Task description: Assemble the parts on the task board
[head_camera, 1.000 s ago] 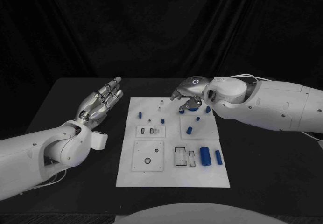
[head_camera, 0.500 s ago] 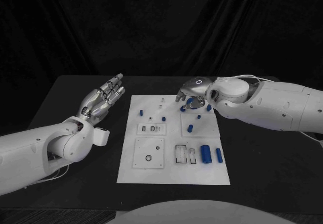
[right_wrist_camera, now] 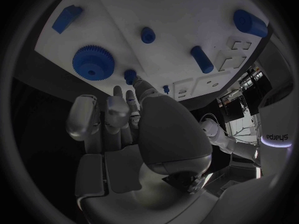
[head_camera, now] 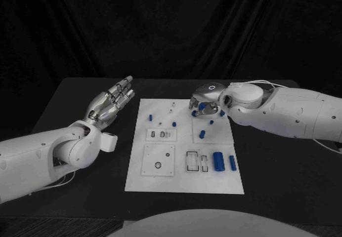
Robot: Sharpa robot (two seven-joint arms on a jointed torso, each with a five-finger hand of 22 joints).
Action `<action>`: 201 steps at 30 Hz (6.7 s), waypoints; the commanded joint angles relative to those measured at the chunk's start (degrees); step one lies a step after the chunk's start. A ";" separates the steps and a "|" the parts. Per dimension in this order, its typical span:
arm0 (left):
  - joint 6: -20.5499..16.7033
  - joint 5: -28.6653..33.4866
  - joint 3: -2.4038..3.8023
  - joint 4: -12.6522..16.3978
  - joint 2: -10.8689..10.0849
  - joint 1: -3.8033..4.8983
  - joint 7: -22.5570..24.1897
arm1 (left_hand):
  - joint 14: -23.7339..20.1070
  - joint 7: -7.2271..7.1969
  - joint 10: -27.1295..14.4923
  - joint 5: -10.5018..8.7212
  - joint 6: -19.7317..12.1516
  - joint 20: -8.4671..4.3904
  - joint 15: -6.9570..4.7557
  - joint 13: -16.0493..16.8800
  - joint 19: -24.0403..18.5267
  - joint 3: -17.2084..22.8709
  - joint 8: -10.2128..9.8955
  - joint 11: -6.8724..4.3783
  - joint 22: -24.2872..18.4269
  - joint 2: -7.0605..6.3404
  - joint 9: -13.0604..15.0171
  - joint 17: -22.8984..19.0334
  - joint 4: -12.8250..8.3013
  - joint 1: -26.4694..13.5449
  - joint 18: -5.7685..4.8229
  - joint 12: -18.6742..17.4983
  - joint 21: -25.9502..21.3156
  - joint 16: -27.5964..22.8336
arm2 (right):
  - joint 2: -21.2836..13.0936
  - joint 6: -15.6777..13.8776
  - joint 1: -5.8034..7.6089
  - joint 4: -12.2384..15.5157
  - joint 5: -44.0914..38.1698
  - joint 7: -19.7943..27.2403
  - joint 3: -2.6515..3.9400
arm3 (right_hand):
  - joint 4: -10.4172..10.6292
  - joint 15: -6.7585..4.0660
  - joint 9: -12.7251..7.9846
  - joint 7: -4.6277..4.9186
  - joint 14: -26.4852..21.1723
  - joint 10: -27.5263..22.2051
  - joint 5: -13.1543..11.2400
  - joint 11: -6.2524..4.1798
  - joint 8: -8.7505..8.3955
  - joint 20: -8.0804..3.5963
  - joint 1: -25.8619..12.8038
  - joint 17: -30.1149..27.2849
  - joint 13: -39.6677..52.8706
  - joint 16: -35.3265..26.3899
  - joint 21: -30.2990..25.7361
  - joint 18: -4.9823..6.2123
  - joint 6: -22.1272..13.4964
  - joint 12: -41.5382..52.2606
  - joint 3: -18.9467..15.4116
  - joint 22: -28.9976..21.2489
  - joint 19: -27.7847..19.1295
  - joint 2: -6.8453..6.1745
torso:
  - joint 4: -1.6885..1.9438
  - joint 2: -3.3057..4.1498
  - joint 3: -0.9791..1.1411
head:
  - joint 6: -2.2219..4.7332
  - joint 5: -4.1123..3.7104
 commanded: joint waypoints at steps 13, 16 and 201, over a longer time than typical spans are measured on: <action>1.36 -0.12 0.05 -0.28 0.42 0.15 6.22 | -0.02 0.34 0.11 0.36 1.39 0.64 0.50 0.00 0.03 0.57 0.45 0.77 -0.09 0.09 0.21 -0.08 -0.13 -0.27 0.94 -0.16 -0.34 -0.21 | 0.76 -1.75 -0.99 -1.40 0.26 1.76 0.03 | 0.66 -0.57 0.19 1.19 0.53 3.13 0.05 -1.58 0.45 -0.08 0.99 0.72 -0.09 0.98 0.80 -0.60 3.74 0.01 3.27 1.33 -0.13 -0.58 | 0.06 -0.15 0.02 | -0.55 -0.13; 1.48 -0.12 0.05 -0.30 0.46 0.15 6.13 | -0.02 0.53 0.12 0.37 1.82 0.74 0.58 0.01 0.03 0.70 0.52 0.98 -0.09 0.12 0.26 -0.08 -0.19 -0.28 0.94 -0.13 -0.34 -0.21 | 0.80 -2.30 -1.32 -1.65 0.34 2.08 0.03 | 1.01 -0.88 0.22 1.86 0.50 3.92 0.17 -2.16 0.48 -0.41 1.13 1.03 -0.12 1.21 0.85 -0.61 4.57 -0.08 4.26 1.61 -0.22 -0.83 | -0.01 -0.15 -0.01 | -0.54 -0.12; 4.29 -0.12 0.04 -2.19 0.82 0.05 4.27 | -0.02 -2.49 -0.01 0.59 -5.20 2.32 2.34 0.10 0.03 5.06 -0.22 3.52 -0.09 -0.21 -0.42 -0.08 -2.92 -2.11 0.94 0.67 -0.34 -0.21 | -5.65 -4.33 -0.60 -1.41 11.49 -6.16 0.35 | 6.61 -2.31 0.60 0.67 6.16 30.69 -4.53 -6.19 -0.72 -1.83 -9.87 39.32 86.34 24.66 9.50 -3.61 -4.92 86.24 -2.74 17.94 5.86 -0.71 | -1.06 -0.58 -0.48 | 1.78 0.72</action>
